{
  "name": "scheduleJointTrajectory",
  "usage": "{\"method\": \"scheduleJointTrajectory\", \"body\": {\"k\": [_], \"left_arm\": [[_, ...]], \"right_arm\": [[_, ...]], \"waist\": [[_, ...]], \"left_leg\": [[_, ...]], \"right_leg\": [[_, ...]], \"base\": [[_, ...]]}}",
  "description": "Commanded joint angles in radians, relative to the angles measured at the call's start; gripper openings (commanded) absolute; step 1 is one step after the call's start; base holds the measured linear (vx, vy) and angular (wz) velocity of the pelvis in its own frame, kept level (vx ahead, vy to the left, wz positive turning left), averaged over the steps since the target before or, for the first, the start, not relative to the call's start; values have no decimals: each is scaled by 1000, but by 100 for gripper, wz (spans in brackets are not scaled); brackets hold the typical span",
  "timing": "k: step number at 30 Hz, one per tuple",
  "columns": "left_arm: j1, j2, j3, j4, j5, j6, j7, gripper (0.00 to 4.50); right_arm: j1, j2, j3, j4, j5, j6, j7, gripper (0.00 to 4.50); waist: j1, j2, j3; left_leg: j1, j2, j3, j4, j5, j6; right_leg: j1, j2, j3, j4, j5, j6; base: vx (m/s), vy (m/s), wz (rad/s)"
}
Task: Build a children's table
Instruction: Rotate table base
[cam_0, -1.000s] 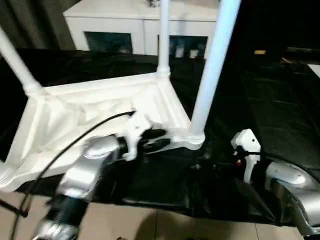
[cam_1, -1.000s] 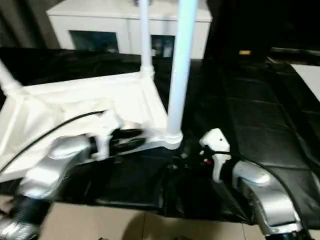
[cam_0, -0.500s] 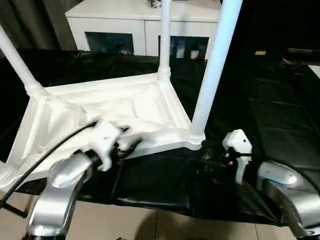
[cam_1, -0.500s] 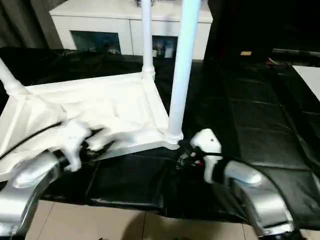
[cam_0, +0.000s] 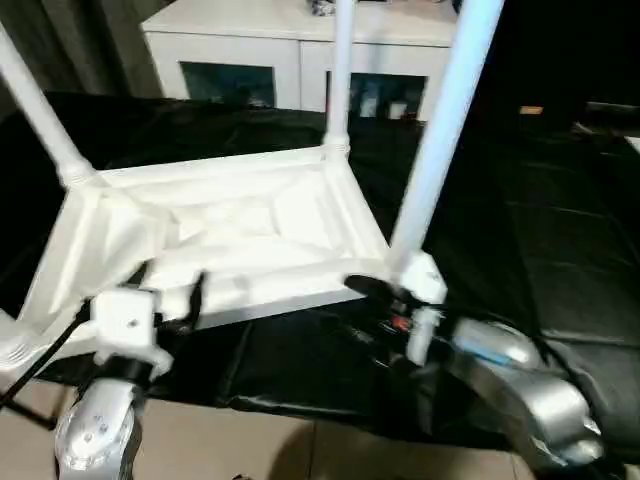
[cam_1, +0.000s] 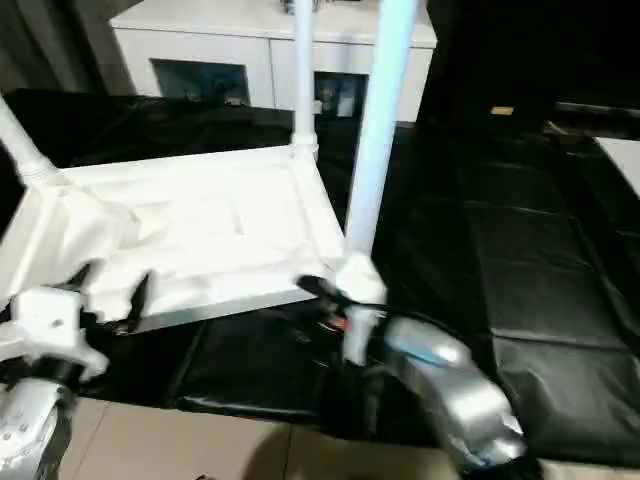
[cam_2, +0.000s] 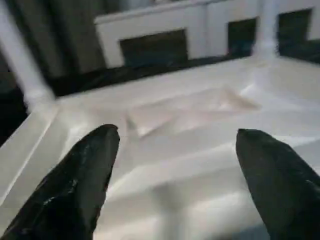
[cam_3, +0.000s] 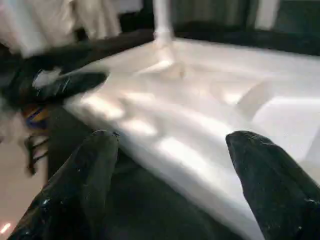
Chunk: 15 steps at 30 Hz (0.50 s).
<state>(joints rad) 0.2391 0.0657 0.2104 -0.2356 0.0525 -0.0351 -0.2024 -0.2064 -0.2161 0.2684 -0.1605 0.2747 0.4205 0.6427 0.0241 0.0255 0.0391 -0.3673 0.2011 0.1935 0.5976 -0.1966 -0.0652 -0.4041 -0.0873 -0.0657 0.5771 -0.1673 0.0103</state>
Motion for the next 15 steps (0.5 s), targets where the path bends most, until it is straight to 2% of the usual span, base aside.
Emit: {"method": "scheduleJointTrajectory", "body": {"k": [1, 4, 5, 7, 8, 11, 15], "left_arm": [[10, -2, 14, 7, 15, -17, 34, 449], [48, -29, 8, 24, 2, -47, 46, 450], [67, -36, -7, 29, 0, -57, 43, 450], [74, -39, -14, 31, -1, -59, 43, 450], [83, -47, -17, 33, 3, -65, 58, 450], [105, -68, -20, 42, 0, -81, 83, 450], [137, -94, -18, 41, 1, -97, 114, 450]], "right_arm": [[-17, 14, -10, 34, -23, -14, -47, 383], [-96, 88, -87, 177, -63, -55, -215, 383], [-127, 107, -119, 233, -72, -73, -272, 383], [-140, 112, -132, 256, -74, -82, -291, 383], [-164, 123, -162, 299, -77, -88, -340, 383], [-188, 131, -190, 348, -92, -106, -387, 383], [-207, 134, -214, 390, -100, -125, -415, 383]], "waist": [[-4, 7, -40], [-7, 2, -39], [-8, 5, -41], [-4, 6, -40], [-2, 7, -41], [-1, 7, -43], [0, 3, -46]], "left_leg": [[14, 28, -27, -90, -426, -13], [11, 27, -26, -92, -431, -20], [13, 26, -28, -91, -433, -23], [19, 27, -24, -90, -445, -25], [19, 27, -23, -90, -443, -26], [13, 28, -24, -92, -420, -25], [11, 29, -20, -89, -393, -18]], "right_leg": [[14, -35, 36, -92, -465, -67], [14, -37, 35, -91, -457, -82], [14, -36, 35, -89, -455, -85], [9, -32, 37, -91, -445, -81], [10, -32, 38, -90, -430, -81], [18, -32, 38, -83, -385, -88], [20, -33, 40, -80, -350, -97]], "base": [[0, 0, 0], [0, 0, 0], [0, 0, 0], [0, 0, 0], [0, 0, 0], [0, 0, 0], [0, 0, 0]]}}
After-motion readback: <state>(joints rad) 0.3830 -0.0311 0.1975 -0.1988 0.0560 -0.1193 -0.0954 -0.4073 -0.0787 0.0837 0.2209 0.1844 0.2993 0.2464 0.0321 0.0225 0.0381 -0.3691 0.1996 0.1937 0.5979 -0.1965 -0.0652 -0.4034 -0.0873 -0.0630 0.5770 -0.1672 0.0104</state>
